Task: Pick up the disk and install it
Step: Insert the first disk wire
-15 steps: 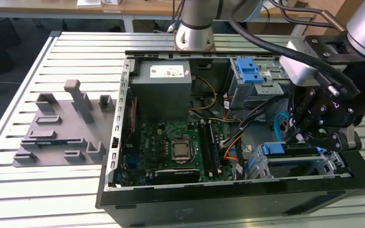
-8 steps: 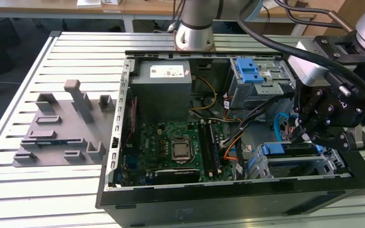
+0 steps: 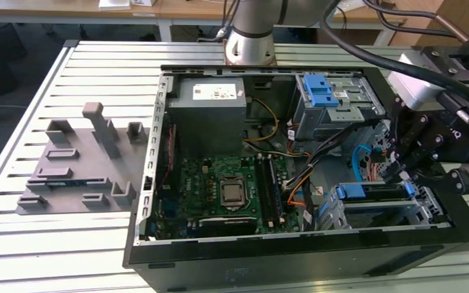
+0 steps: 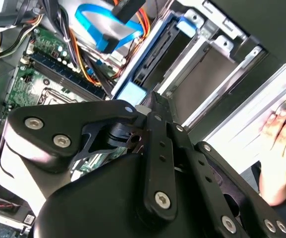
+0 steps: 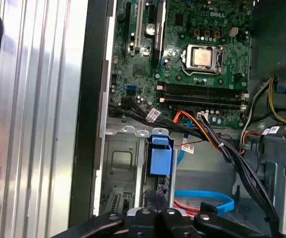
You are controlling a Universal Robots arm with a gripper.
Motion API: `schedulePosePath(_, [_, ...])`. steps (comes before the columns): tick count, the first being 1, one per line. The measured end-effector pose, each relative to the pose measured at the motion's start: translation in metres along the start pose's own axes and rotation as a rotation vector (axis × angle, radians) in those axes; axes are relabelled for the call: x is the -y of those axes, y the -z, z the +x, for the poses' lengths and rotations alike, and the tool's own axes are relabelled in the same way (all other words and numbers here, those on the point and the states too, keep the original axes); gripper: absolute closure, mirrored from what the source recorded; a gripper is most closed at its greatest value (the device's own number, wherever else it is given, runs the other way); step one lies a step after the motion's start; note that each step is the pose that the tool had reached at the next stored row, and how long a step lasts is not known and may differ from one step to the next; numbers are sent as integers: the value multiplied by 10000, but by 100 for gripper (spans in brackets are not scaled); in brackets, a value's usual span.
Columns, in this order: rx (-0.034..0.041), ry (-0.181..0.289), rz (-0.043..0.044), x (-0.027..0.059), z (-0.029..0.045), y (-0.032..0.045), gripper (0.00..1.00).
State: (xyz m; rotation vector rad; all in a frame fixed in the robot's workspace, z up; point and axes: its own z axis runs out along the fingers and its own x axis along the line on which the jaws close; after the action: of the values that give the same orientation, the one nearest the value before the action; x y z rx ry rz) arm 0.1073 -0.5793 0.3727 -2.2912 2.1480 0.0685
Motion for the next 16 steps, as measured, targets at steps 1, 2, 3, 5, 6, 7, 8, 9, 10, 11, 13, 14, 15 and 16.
schedulePosePath(1, [1,1,0,21,1,0,89])
schedulePosePath(2, [1,1,0,42,3,1,89])
schedulePosePath(3, [1,1,0,62,4,1,89])
schedulePosePath(5, [0,1,0,102,7,2,89])
schedulePosePath(6, [1,2,0,121,8,3,89])
schedulePosePath(7, [0,1,0,139,9,4,89])
schedulePosePath(8, [1,1,0,158,10,4,89])
schedulePosePath(9, [1,2,0,177,11,5,89])
schedulePosePath(10, [0,1,0,191,12,5,89])
schedulePosePath(11, [0,2,0,198,12,6,89])
schedulePosePath(13, [-1,0,0,201,13,14,89])
schedulePosePath(14, [1,0,0,201,11,24,89])
schedulePosePath(15, [0,0,0,200,9,38,89])
schedulePosePath(16, [1,1,0,201,5,55,89])
